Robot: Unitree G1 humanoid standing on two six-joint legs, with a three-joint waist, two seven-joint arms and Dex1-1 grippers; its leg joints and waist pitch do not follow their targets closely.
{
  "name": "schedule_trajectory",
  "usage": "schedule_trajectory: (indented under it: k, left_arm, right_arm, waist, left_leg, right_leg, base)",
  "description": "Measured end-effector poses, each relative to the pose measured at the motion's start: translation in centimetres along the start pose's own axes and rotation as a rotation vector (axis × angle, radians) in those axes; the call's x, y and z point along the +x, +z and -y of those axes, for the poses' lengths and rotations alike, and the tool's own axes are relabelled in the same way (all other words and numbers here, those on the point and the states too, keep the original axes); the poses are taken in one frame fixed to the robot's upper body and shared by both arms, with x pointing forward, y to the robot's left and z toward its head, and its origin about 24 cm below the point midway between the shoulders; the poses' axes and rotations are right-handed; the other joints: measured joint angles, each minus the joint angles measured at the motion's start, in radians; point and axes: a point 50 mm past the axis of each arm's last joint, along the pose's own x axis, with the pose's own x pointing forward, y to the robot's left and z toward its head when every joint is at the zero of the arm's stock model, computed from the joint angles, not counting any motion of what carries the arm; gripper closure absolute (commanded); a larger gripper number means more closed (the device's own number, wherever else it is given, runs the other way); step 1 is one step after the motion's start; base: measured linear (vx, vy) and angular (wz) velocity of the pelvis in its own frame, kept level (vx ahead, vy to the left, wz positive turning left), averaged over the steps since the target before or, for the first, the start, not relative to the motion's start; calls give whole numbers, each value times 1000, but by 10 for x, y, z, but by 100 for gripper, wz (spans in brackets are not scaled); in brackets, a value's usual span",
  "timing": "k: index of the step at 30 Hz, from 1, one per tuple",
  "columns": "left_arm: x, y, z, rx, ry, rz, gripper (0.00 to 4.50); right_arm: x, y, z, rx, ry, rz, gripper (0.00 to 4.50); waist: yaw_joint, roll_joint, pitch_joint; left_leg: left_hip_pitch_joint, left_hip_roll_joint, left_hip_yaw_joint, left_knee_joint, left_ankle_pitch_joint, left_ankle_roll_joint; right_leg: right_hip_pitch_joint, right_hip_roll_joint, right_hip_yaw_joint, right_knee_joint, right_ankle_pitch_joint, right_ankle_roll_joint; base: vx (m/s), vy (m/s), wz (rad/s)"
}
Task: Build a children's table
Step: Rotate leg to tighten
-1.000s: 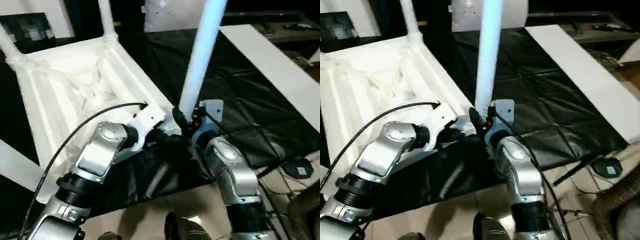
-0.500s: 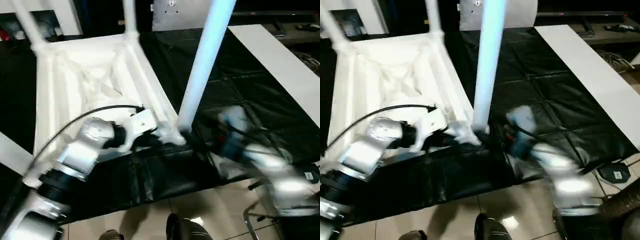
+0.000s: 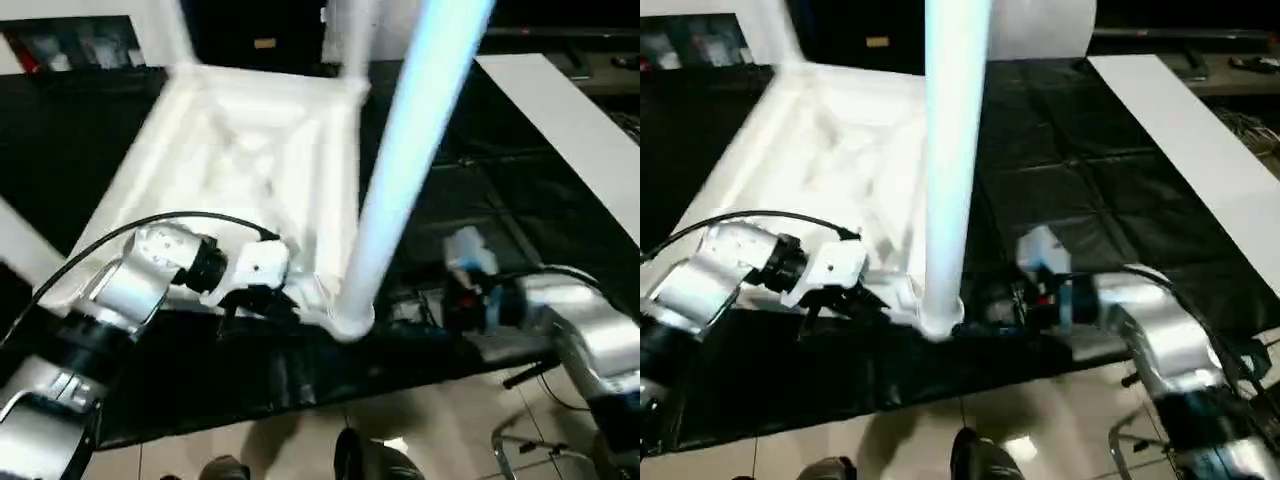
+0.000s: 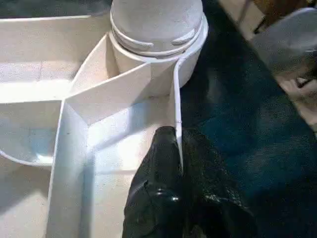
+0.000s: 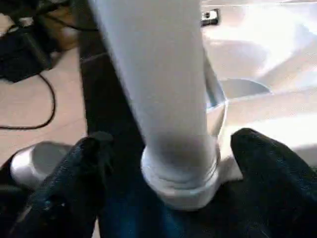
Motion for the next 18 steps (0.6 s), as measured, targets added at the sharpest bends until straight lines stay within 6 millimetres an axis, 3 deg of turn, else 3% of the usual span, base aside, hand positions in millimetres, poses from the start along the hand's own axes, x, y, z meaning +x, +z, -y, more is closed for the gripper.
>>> schedule_trajectory:
  k: [9,11,12,16,18]
  left_arm:
    - [6,6,-1,55,-91,2,450]
    - [6,6,-2,63,-91,1,450]
    - [6,6,-2,66,-91,2,450]
    - [6,5,-2,68,-97,1,450]
    - [6,5,-2,70,-99,1,450]
  right_arm:
    - [23,-3,0,-21,184,-43,122]
    - [25,-1,-1,-30,204,-34,130]
    - [25,-1,-1,-30,212,-33,157]
    - [25,-3,0,-20,224,-31,167]
    - [25,-2,0,-20,228,-31,200]
  waist:
    - [5,-7,3]
    - [5,-9,4]
    - [5,-9,4]
    - [5,-10,4]
    - [5,-10,4]
  left_leg:
    - [1,0,1,2,0,0]
    - [1,1,1,2,0,0]
    - [1,1,1,2,0,0]
    - [1,1,1,2,0,0]
    - [1,2,1,2,0,0]
  right_leg:
    - [0,0,0,3,0,0]
    - [0,0,0,4,0,0]
    - [0,0,0,4,0,0]
    - [0,0,0,4,0,0]
    - [0,0,0,4,0,0]
  base:
    - [0,0,0]
    - [0,0,0]
    - [0,0,0]
    - [0,0,0]
    - [0,0,0]
